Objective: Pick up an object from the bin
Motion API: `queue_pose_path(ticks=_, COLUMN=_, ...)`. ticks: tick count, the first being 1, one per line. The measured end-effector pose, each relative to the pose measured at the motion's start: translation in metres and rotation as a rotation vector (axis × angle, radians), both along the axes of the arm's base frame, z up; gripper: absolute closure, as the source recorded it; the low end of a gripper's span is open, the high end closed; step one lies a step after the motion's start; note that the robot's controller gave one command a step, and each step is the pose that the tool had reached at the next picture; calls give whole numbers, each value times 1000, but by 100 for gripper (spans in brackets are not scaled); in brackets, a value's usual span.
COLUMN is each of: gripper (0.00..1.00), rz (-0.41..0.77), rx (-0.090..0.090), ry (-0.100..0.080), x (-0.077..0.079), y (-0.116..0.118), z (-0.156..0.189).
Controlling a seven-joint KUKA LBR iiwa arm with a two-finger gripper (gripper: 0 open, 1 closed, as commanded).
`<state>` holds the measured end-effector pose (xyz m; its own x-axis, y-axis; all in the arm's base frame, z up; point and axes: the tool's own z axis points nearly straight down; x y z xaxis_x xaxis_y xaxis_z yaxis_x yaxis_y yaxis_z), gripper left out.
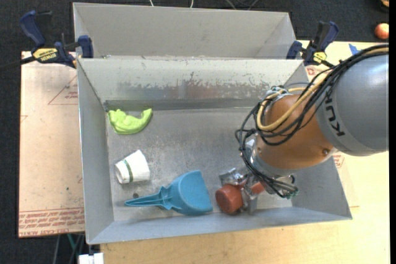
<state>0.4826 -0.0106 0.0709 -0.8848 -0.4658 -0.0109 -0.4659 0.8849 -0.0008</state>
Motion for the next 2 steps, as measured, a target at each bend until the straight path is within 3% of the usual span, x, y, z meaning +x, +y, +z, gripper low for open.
queue_pose_path(ticks=1, gripper=100, rz=0, rx=1, ry=15, x=-4, y=1, z=27)
queue_pose_path(ticks=2, gripper=100, rz=-1, rx=2, ry=13, x=-3, y=1, z=73)
